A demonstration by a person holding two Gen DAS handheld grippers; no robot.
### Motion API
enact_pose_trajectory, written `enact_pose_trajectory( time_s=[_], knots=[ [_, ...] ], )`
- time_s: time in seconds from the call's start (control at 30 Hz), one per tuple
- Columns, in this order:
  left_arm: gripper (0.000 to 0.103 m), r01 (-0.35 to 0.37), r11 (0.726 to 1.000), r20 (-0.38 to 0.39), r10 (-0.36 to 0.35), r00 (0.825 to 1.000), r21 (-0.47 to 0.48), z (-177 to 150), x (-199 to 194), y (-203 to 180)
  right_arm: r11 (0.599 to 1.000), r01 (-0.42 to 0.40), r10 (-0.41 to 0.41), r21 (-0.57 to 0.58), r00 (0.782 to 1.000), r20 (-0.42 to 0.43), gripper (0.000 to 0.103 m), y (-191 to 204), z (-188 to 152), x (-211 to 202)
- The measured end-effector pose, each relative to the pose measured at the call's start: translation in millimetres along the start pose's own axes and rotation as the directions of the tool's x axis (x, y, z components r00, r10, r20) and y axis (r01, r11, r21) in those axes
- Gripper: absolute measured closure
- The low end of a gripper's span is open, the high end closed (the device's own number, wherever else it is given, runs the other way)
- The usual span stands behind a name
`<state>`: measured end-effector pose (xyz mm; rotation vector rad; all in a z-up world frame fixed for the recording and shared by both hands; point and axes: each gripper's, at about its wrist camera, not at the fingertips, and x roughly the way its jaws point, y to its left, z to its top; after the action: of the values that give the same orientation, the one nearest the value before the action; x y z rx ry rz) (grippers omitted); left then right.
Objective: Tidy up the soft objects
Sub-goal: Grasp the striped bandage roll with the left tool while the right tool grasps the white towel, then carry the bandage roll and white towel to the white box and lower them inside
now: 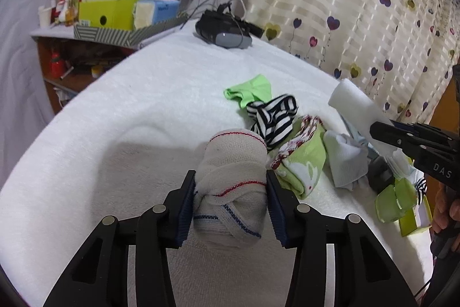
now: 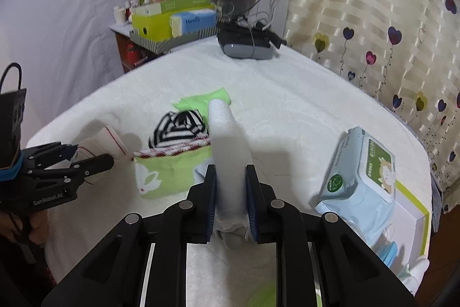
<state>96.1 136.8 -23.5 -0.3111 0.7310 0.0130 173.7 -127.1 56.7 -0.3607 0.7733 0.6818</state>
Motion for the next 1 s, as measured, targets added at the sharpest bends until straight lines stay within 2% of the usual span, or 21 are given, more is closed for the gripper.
enact_pose_trajectory(
  time_s=[0.3, 0.6, 1.0],
  knots=[
    [0.059, 0.0, 1.0, 0.065, 0.0, 0.998, 0.002, 3, -32, -12, 0.998, -0.036, 0.031, 0.048, 0.995, 0.098, 0.083, 4, -11, -39],
    [0.058, 0.049, 0.996, 0.078, -0.055, 0.995, 0.071, -5, -52, -50, 0.993, -0.049, 0.034, 0.103, 0.989, 0.143, 0.083, 6, -40, -71],
    [0.058, 0.114, 0.978, 0.092, -0.132, 0.987, 0.175, -16, -73, -109, 0.984, -0.042, 0.005, 0.171, 0.978, 0.208, 0.083, -6, -73, -117]
  ],
)
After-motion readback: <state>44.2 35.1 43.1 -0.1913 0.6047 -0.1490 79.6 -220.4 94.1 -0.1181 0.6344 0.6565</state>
